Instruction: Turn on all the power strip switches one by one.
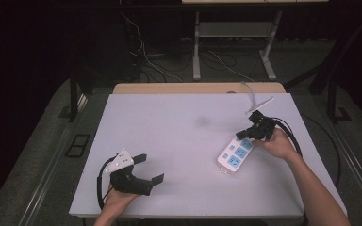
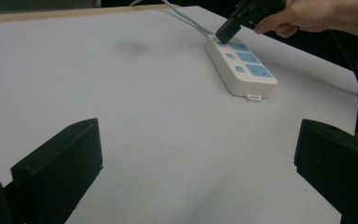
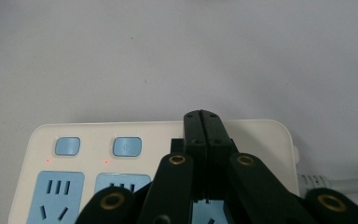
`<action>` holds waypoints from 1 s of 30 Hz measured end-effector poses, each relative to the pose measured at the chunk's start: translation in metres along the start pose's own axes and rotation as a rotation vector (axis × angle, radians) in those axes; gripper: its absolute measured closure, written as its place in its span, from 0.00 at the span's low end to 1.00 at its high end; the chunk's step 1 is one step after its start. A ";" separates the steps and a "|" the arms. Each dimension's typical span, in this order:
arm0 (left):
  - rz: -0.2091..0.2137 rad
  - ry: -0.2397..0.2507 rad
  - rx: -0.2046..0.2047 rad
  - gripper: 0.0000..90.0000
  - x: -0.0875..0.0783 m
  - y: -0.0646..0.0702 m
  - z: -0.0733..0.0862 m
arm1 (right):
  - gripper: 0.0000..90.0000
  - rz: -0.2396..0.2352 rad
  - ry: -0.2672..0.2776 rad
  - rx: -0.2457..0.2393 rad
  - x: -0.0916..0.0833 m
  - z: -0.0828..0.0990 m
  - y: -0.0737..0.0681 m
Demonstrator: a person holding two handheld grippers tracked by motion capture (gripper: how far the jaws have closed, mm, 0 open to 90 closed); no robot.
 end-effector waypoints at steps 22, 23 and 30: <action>-0.009 0.010 0.005 0.00 -0.003 0.000 -0.001 | 1.00 0.024 -0.011 -0.004 0.003 0.000 -0.002; -0.010 0.013 0.005 0.00 -0.003 0.001 -0.002 | 1.00 0.026 -0.007 -0.007 0.003 0.000 -0.002; -0.012 0.011 -0.005 0.00 -0.003 -0.002 -0.001 | 1.00 0.016 0.012 -0.005 0.002 0.002 -0.001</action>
Point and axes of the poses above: each handheld gripper's, and its own axes: x roughly forward along the jaws, z roughly out of its underside, y roughly to its right, the point moved 5 cm from there along x, roughly forward along the jaws, and after that the axes turned 4 degrees about y, right-handed, at the moved point
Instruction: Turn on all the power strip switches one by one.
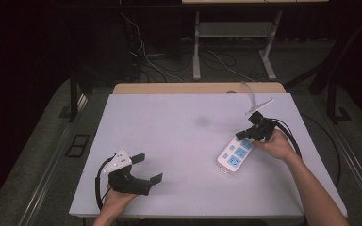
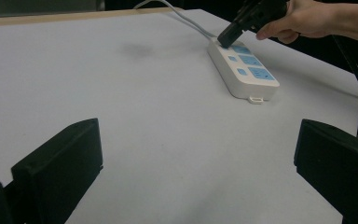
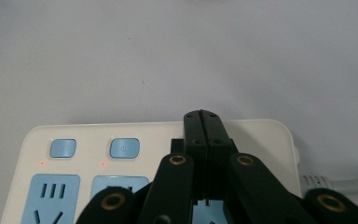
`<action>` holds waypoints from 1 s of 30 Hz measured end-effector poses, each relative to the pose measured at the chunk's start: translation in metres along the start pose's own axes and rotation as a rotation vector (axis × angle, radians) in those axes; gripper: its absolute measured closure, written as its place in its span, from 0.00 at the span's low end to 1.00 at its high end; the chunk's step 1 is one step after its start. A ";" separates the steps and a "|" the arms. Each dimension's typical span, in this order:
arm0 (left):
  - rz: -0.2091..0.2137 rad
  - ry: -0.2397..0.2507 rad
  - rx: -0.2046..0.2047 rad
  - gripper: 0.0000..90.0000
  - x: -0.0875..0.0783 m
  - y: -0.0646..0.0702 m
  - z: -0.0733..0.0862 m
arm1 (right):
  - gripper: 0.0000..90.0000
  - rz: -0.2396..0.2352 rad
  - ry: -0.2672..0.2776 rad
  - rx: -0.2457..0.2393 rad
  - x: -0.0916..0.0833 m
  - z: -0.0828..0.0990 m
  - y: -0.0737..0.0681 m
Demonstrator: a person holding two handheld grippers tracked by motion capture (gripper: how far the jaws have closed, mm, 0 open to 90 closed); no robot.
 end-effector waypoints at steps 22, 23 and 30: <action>0.003 -0.005 -0.003 0.00 0.002 -0.001 0.001 | 1.00 0.019 -0.011 0.022 -0.005 -0.001 -0.003; 0.003 -0.005 -0.003 0.00 0.002 -0.001 0.001 | 1.00 0.019 -0.007 0.023 -0.006 -0.002 -0.003; 0.009 -0.005 -0.001 0.00 0.002 0.001 0.001 | 0.98 0.032 0.025 0.029 -0.019 -0.003 -0.005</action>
Point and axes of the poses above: each handheld gripper's, and its own axes: x roughly forward along the jaws, z roughly out of its underside, y roughly to its right, the point moved 5 cm from there along x, roughly forward along the jaws, and after that the axes turned 4 degrees about y, right-handed, at the moved point
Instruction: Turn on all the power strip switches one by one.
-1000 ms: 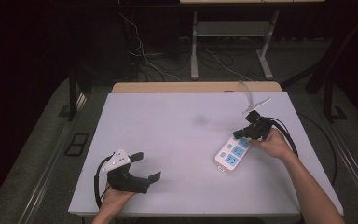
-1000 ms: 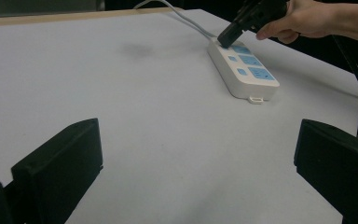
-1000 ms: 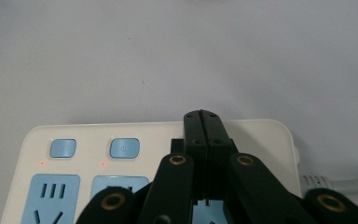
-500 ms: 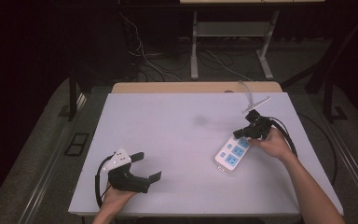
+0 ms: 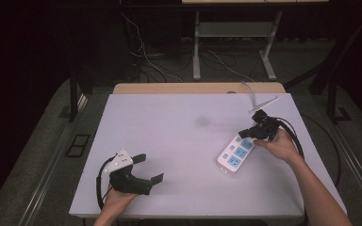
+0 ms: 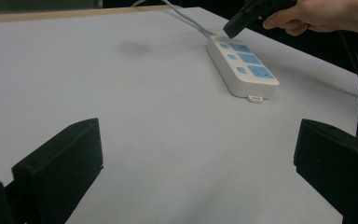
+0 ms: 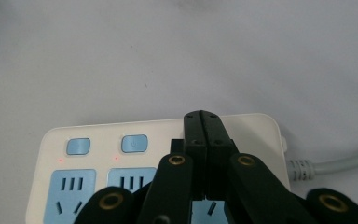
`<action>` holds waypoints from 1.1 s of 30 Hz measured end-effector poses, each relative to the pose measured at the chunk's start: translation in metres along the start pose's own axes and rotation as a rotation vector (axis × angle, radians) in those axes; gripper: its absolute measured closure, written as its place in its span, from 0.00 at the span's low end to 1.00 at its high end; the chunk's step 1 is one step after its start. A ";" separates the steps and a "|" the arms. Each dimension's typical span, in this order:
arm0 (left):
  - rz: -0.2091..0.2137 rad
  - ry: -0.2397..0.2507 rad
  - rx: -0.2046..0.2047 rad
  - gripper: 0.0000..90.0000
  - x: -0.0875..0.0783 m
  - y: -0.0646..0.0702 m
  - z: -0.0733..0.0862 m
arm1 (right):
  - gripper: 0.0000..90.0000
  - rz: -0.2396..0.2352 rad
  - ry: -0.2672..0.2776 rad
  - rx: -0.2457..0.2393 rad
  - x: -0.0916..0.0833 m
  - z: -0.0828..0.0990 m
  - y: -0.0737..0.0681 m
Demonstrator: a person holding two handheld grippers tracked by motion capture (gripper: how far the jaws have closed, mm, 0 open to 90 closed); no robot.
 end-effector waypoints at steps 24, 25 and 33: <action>-0.004 0.013 -0.008 0.00 0.000 0.000 -0.001 | 0.00 0.038 0.193 0.123 -0.055 0.016 -0.033; -0.005 0.012 -0.008 0.00 0.000 0.000 -0.001 | 0.00 0.036 0.202 0.126 -0.056 0.019 -0.036; -0.007 0.009 -0.012 0.00 0.000 -0.001 -0.001 | 0.00 0.005 0.271 0.137 -0.064 0.041 -0.053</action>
Point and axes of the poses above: each handheld gripper's, and its own axes: x roughly forward along the jaws, z roughly out of its underside, y roughly to its right, the point moved 5 cm from there along x, roughly forward along the jaws, and after that the axes turned 4 degrees about y, right-handed, at the moved point
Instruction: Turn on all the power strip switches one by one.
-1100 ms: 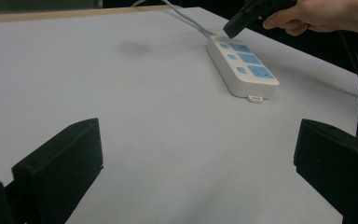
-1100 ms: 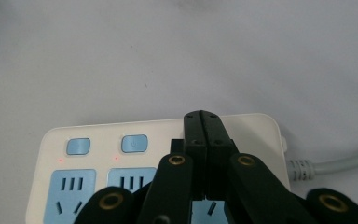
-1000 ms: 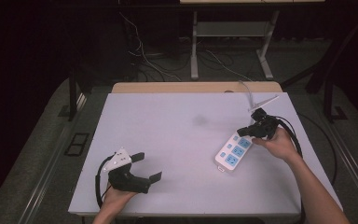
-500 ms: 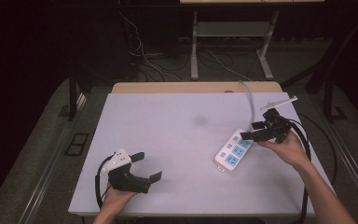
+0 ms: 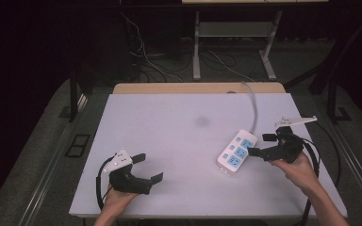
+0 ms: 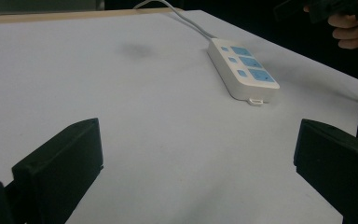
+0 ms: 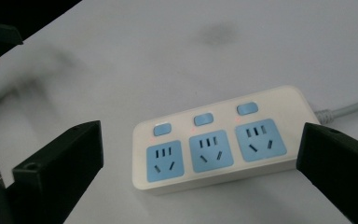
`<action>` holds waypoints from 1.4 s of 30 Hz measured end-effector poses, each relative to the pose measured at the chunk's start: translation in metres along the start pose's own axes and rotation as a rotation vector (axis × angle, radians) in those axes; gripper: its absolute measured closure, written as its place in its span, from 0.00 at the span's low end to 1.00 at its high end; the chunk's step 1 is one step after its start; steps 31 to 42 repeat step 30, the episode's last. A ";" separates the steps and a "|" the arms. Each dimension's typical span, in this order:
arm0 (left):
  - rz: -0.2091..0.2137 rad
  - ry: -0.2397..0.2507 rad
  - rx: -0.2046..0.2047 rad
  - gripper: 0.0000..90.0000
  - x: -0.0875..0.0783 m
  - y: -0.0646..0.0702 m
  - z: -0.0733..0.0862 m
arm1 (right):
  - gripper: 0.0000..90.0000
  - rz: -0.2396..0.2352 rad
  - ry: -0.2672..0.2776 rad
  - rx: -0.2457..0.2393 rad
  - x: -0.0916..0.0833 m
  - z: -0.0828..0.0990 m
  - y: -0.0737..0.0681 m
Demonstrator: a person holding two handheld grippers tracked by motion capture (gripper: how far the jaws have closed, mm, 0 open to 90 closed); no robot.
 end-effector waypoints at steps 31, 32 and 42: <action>0.004 -0.029 -0.004 0.00 0.002 -0.002 0.003 | 0.00 -0.006 0.120 0.001 -0.012 0.068 -0.031; 0.004 -0.029 -0.004 0.00 0.002 -0.002 0.003 | 0.00 -0.006 0.120 0.001 -0.012 0.068 -0.031; 0.004 -0.029 -0.004 0.00 0.002 -0.002 0.003 | 0.00 -0.006 0.120 0.001 -0.012 0.068 -0.031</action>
Point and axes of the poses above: each handheld gripper's, and its own axes: x roughly forward along the jaws, z roughly out of its underside, y roughly to its right, the point moved 5 cm from there along x, roughly forward along the jaws, and after that the axes turned 4 degrees about y, right-handed, at the moved point
